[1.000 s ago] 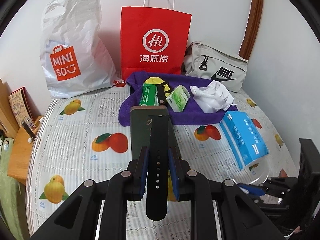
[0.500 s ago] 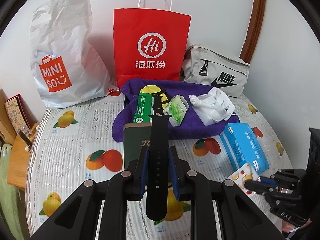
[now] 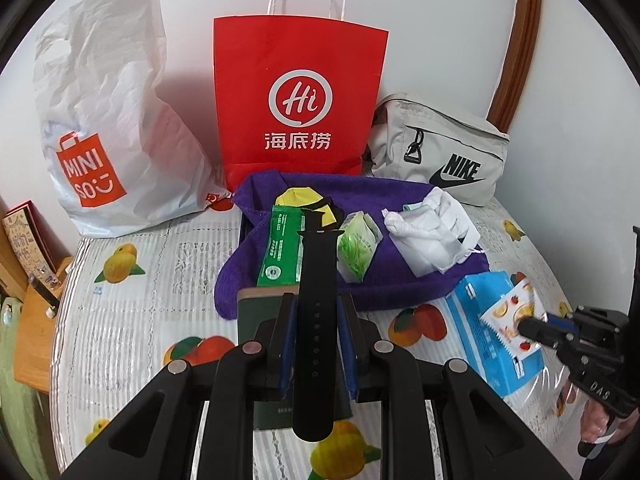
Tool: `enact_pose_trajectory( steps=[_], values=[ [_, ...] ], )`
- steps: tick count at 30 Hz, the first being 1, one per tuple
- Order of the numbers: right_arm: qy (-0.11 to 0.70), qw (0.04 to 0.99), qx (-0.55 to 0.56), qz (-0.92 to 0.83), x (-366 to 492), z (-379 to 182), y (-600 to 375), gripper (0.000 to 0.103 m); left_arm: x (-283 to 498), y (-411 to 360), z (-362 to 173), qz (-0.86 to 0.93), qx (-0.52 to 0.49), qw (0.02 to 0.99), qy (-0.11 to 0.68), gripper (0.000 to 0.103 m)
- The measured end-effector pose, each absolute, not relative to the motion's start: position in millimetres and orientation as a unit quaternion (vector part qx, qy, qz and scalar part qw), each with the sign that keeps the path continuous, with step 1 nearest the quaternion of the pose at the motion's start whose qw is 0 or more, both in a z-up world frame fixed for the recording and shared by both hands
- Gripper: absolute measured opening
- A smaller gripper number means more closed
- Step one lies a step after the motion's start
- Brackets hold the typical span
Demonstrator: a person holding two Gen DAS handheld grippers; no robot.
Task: Organize soft objects
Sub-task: 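Carry the strap to the purple towel with the left tool while the right tool carries the snack packet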
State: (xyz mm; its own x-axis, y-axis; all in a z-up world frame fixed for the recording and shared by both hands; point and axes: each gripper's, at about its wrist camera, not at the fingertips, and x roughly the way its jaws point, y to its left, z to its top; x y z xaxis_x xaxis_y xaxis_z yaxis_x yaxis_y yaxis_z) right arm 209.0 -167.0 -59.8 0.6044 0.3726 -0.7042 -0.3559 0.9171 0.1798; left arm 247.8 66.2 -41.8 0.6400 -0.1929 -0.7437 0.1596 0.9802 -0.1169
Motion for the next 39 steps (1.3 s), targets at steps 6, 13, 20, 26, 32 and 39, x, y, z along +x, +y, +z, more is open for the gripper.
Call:
enact_pose_trajectory(
  steps=[6,13,20,26,32,39],
  values=[
    [0.39,0.9,0.011,0.193,233.7,-56.9,-175.9,0.008,265.8,63.1,-46.1,-0.097,-0.02,0.902,0.419,0.02],
    [0.385,0.903,0.005,0.188,266.1,-56.8,-180.0,0.008,287.2,65.7,-49.7,-0.09,-0.019,0.9,0.426,0.02],
    [0.382,0.908,-0.003,0.17,297.5,-55.5,-188.9,0.008,309.4,70.2,-50.9,-0.081,-0.017,0.9,0.429,0.02],
    [0.388,0.908,-0.005,0.156,323.2,-59.3,-197.7,0.008,329.7,71.8,-56.4,-0.08,-0.02,0.897,0.434,0.02],
    [0.395,0.907,-0.004,0.145,347.6,-64.6,-204.6,0.008,348.9,66.4,-65.3,-0.084,-0.021,0.892,0.444,0.02],
    [0.41,0.902,-0.015,0.13,378.3,-75.7,-207.6,0.008,369.8,56.3,-71.4,-0.093,-0.017,0.888,0.45,0.02]
  ],
)
